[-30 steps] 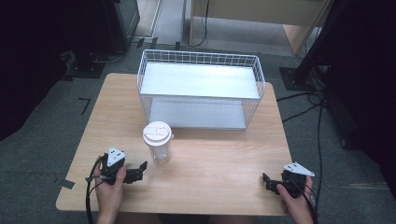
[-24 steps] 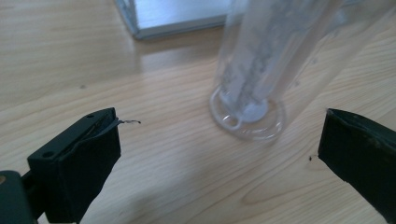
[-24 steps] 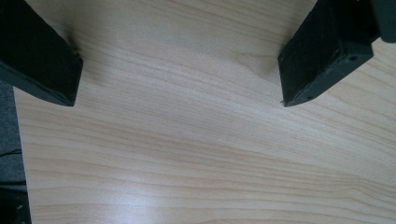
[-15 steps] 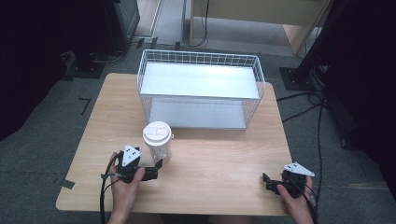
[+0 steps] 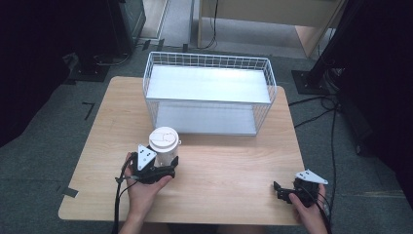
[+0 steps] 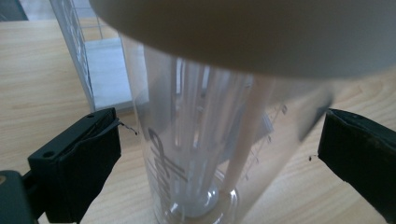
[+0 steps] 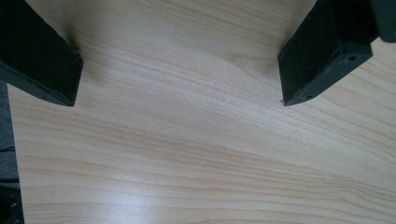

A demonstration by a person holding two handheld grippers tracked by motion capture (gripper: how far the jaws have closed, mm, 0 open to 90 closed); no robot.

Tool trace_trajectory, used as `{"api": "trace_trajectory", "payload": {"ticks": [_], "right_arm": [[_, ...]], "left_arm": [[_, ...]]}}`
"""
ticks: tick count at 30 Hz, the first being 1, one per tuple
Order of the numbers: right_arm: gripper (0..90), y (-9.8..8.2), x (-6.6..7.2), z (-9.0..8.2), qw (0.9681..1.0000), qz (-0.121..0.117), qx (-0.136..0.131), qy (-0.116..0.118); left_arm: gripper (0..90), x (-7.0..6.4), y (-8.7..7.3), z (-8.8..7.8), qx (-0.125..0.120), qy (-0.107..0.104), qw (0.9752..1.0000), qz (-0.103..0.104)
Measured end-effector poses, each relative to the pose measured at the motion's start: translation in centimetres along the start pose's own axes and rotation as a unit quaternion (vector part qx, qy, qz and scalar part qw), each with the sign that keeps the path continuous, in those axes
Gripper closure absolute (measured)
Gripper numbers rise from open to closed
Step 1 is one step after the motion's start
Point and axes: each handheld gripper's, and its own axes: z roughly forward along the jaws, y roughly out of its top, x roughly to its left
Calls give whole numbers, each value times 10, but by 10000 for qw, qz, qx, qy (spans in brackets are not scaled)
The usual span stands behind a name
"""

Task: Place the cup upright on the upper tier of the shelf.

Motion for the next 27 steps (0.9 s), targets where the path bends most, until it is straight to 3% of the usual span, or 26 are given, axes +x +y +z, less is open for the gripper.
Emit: {"api": "trace_trajectory", "payload": {"ticks": [7,16,21,23,24,27], "right_arm": [[0,0,-1,0,10000,14,-13,16],[0,0,-1,0,10000,18,-16,28],[0,0,-1,0,10000,17,-19,31],[0,0,-1,0,10000,16,-20,32],[0,0,-1,0,10000,17,-19,32],[0,0,-1,0,10000,22,-22,37]], "left_arm": [[66,-5,5,3,-331,255,9991,35],[76,-10,9,8,-499,387,9980,21],[137,-13,12,9,-691,417,9967,7],[139,-13,12,9,-710,417,9966,-25],[139,-13,15,9,-685,400,9968,-141],[144,-15,17,9,-650,460,9968,-97]]}}
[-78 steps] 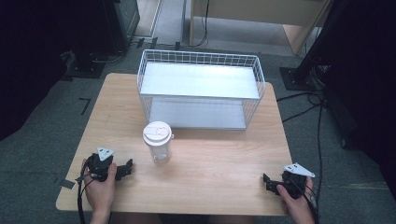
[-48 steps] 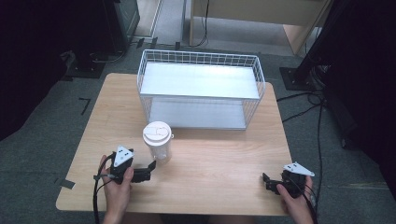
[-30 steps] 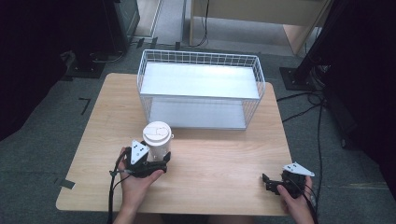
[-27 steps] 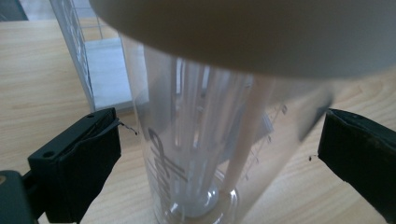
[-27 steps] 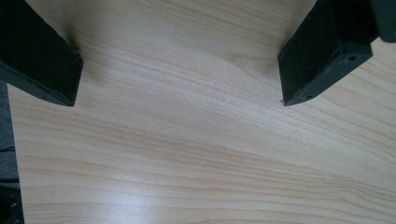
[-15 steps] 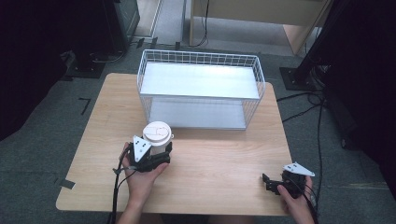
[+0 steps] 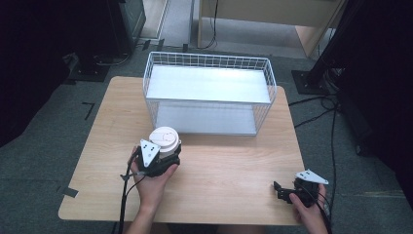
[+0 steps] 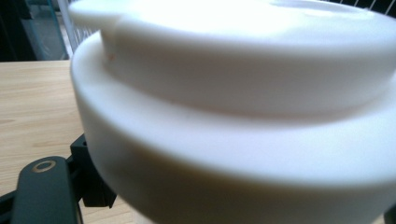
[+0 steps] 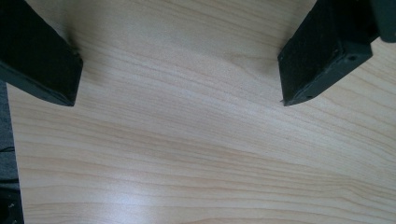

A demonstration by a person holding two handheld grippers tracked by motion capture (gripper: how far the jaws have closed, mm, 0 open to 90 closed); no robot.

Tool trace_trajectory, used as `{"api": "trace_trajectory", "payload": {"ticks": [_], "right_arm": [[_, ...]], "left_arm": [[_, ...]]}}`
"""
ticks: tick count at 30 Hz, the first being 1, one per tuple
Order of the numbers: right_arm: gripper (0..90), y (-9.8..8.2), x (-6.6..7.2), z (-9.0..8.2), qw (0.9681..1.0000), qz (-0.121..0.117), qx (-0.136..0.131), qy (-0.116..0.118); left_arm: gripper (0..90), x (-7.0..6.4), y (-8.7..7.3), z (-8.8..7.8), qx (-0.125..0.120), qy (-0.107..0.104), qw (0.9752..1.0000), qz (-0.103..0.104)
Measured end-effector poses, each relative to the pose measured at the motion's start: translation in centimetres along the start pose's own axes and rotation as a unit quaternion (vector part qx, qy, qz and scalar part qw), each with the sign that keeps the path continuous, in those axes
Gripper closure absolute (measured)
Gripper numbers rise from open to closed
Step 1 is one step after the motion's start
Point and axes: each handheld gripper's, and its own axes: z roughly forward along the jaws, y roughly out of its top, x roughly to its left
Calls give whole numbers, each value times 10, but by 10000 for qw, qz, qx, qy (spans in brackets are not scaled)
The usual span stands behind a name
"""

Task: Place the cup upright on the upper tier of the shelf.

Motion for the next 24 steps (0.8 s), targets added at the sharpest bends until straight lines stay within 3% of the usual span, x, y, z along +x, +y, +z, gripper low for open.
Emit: {"api": "trace_trajectory", "payload": {"ticks": [10,14,20,24], "right_arm": [[0,0,1,0,10000,-23,22,13],[0,0,1,0,10000,-30,20,11],[0,0,1,0,10000,-30,21,11],[0,0,1,0,10000,-28,21,12]], "left_arm": [[156,-3,6,-3,-230,-9,9997,-31],[157,-6,16,-7,-292,-72,9995,7],[157,-8,31,-10,-406,-3,9991,77],[158,-10,45,-12,-666,-3,9975,219]]}}
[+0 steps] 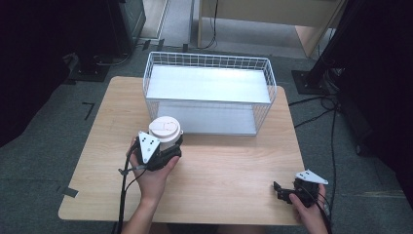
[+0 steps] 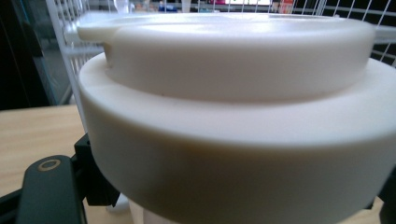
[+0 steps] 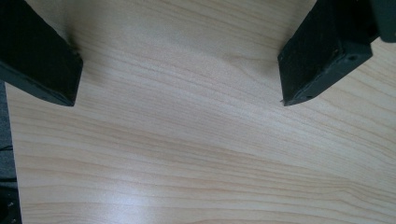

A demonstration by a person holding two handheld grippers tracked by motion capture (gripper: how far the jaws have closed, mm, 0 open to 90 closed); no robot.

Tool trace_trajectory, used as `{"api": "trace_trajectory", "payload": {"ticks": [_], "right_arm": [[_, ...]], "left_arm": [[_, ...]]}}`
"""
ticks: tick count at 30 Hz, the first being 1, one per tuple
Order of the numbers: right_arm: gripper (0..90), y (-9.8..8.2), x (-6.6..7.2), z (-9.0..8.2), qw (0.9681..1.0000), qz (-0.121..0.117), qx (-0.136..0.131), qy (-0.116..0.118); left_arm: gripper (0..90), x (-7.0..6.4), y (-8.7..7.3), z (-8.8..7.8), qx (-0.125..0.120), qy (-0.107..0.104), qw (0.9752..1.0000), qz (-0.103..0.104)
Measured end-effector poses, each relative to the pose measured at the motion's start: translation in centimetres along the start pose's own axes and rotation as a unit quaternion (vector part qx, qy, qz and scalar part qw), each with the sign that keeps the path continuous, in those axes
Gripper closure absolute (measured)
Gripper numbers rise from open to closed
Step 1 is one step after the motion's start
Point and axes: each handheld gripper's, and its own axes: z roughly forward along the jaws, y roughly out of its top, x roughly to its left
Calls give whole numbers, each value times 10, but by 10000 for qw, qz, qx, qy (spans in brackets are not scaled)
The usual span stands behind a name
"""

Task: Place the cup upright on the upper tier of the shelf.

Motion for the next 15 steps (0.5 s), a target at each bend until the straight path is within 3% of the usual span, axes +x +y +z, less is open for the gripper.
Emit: {"api": "trace_trajectory", "payload": {"ticks": [10,15], "right_arm": [[0,0,0,0,10000,9,9,9],[0,0,-1,0,10000,-12,-10,10]], "left_arm": [[158,-8,32,0,-521,-63,9982,280],[158,-11,56,3,-740,-150,9968,272]]}}
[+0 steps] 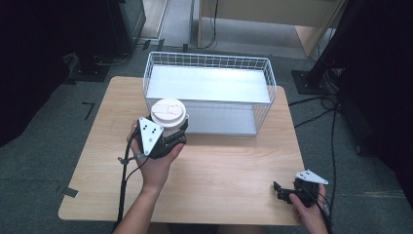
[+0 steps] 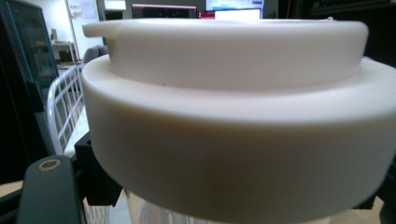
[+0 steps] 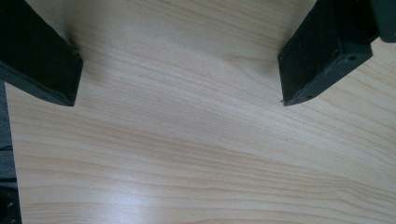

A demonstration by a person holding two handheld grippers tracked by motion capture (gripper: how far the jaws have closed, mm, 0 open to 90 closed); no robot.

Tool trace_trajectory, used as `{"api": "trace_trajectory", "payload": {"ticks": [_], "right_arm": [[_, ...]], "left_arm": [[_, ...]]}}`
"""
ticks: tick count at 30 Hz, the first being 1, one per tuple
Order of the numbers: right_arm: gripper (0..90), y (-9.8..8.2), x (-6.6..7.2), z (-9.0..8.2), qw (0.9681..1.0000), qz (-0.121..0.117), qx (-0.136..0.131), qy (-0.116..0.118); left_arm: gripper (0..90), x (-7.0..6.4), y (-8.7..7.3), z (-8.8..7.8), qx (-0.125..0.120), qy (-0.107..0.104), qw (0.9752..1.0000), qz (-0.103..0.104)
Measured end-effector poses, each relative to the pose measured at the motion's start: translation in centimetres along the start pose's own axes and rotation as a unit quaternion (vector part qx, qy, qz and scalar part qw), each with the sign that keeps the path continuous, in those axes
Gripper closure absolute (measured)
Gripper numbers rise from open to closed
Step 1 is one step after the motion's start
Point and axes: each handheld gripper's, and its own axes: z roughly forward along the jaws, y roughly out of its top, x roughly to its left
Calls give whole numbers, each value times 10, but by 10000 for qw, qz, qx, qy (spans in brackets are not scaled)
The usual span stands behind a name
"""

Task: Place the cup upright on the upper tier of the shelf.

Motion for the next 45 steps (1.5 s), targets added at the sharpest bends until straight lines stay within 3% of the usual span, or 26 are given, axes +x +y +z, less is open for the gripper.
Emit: {"api": "trace_trajectory", "payload": {"ticks": [11,23,25,36,37,45], "right_arm": [[0,0,0,0,10000,15,-13,22],[0,0,-1,0,10000,8,-24,61],[0,0,-1,0,10000,9,-23,61],[0,0,0,0,10000,10,-11,59],[0,0,0,0,10000,7,-8,61],[0,0,0,0,10000,18,-8,61]], "left_arm": [[157,-3,44,16,-282,-74,9994,187],[157,0,87,41,-552,-40,9983,189],[157,4,96,51,-573,-49,9983,97],[157,15,103,96,-468,-89,9988,123],[157,18,100,106,-463,-22,9989,91],[157,18,87,138,-338,10,9994,65]]}}
